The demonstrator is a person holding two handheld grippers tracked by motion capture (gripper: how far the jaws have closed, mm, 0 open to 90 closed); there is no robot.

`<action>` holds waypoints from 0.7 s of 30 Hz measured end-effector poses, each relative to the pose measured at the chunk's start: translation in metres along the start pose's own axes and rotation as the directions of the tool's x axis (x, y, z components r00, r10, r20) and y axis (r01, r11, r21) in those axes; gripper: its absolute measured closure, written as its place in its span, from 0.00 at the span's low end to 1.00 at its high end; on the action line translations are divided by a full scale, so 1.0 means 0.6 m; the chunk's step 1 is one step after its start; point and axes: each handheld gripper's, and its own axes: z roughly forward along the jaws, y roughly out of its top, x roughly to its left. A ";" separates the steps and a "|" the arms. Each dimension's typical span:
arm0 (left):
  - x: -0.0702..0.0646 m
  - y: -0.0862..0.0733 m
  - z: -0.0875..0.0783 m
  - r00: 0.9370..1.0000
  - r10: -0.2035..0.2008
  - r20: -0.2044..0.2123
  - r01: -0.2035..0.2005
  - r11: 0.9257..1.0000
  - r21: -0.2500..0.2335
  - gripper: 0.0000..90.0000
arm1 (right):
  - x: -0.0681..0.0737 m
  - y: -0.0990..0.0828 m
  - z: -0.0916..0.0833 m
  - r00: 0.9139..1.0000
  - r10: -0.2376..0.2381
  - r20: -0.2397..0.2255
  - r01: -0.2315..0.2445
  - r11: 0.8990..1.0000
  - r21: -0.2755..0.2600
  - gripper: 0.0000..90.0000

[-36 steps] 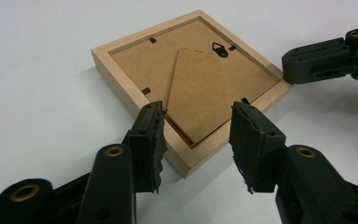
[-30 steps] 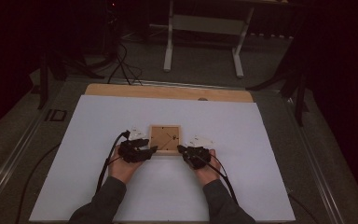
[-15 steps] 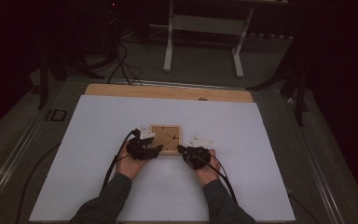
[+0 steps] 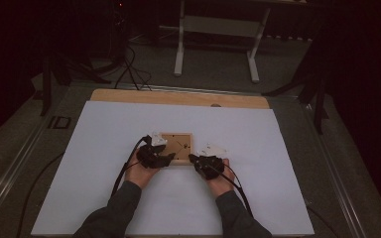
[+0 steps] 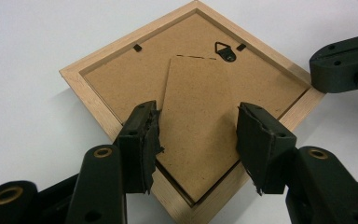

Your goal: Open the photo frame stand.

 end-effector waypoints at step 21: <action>-0.001 0.019 -0.009 1.000 -0.022 -0.001 0.022 1.000 0.018 0.56 | 0.000 0.000 0.000 1.000 0.004 0.000 -0.004 1.000 -0.001 1.00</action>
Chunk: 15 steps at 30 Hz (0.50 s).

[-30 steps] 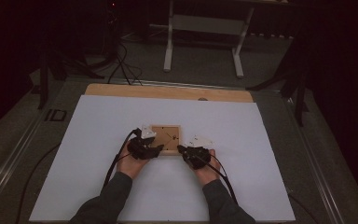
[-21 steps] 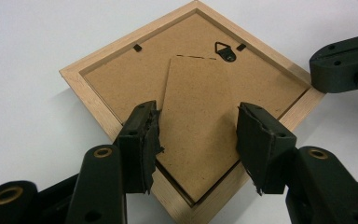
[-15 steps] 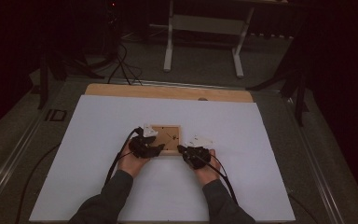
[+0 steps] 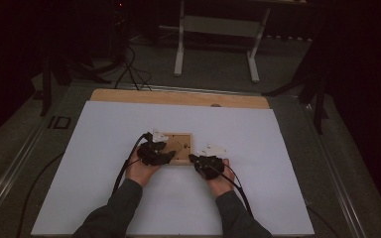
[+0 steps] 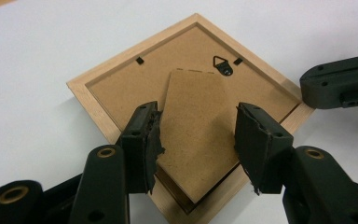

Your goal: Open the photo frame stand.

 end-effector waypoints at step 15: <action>0.000 -0.011 0.004 1.000 -0.001 -0.003 0.001 1.000 0.022 0.53 | 0.000 0.000 0.000 1.000 -0.001 0.000 0.001 1.000 -0.002 1.00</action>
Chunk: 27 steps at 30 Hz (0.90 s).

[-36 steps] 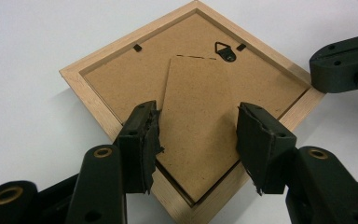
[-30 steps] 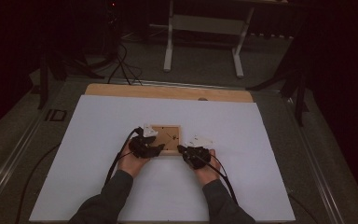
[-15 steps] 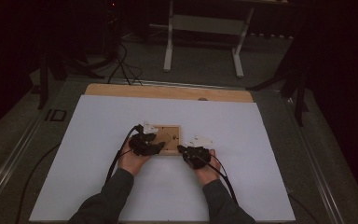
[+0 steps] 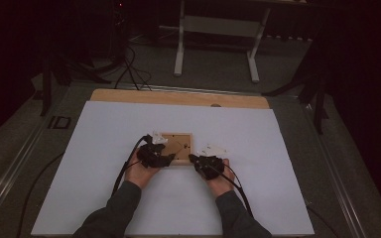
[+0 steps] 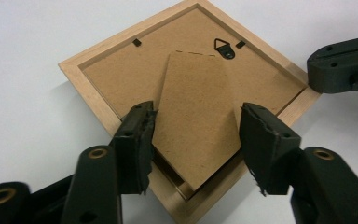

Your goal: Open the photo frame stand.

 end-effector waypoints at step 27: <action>0.009 0.037 -0.017 0.993 -0.103 0.065 0.104 0.995 -0.012 0.52 | 0.000 -0.001 0.000 1.000 -0.004 0.003 0.004 1.000 -0.005 1.00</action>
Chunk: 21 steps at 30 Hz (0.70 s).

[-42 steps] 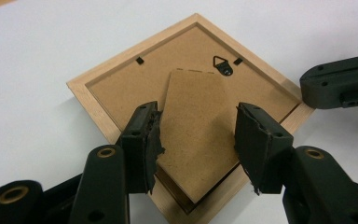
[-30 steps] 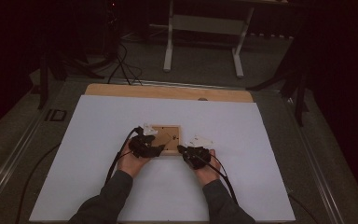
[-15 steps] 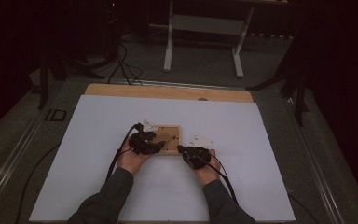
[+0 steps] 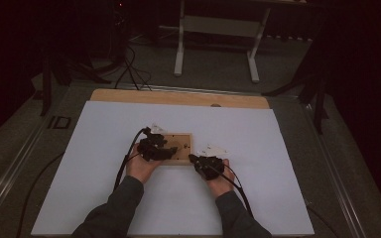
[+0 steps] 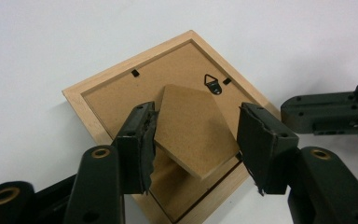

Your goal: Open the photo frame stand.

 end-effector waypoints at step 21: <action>0.024 -0.004 0.018 0.986 -0.131 0.100 0.123 0.989 0.087 0.51 | 0.000 0.000 0.000 1.000 -0.003 -0.002 0.003 1.000 0.000 1.00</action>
